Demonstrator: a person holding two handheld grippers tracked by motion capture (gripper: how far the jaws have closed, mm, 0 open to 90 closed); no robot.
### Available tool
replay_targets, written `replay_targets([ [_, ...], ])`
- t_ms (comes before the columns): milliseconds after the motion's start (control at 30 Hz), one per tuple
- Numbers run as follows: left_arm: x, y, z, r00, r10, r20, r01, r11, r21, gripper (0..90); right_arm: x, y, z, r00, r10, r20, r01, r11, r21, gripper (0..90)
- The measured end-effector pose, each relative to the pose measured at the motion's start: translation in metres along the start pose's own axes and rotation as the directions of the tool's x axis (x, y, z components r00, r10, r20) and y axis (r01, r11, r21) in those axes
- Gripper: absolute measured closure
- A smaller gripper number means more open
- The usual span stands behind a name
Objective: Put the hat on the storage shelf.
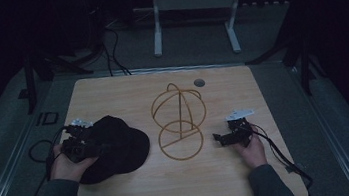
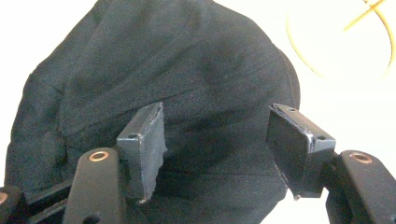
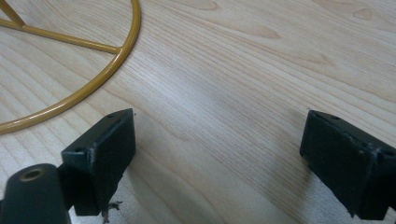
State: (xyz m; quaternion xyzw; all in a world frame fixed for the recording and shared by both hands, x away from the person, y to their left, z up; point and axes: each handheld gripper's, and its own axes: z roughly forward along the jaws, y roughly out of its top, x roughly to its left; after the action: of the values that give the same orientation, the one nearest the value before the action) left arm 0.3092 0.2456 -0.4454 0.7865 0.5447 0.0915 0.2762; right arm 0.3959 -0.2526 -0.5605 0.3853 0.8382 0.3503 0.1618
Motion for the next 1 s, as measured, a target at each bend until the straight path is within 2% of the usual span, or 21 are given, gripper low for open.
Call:
replay_targets([
  [200,0.006,0.007,0.0,1.0,-0.006,0.001,0.006,0.9999,0.016,36.6,0.0,0.0,0.0,1.0,0.0,0.0,0.0,1.0,0.0,10.2],
  [467,0.018,0.019,-0.001,0.9992,-0.039,0.01,0.038,0.9985,0.04,28.6,0.0,0.0,0.0,1.0,0.0,0.0,0.0,1.0,0.0,10.2],
  [667,0.027,0.027,0.0,0.9978,-0.067,-0.007,0.067,0.9957,0.064,25.8,0.0,0.0,0.0,1.0,-0.001,0.0,0.001,1.0,0.0,10.2],
  [800,0.036,0.03,0.003,0.995,-0.099,-0.006,0.099,0.992,0.078,25.4,0.0,0.0,0.0,1.0,-0.001,0.0,0.001,1.0,0.0,10.2],
  [1000,0.05,0.03,0.009,0.9912,-0.132,-0.007,0.132,0.9835,0.124,23.2,0.0,0.0,0.0,1.0,-0.001,0.0,0.001,1.0,0.0,10.2],
])
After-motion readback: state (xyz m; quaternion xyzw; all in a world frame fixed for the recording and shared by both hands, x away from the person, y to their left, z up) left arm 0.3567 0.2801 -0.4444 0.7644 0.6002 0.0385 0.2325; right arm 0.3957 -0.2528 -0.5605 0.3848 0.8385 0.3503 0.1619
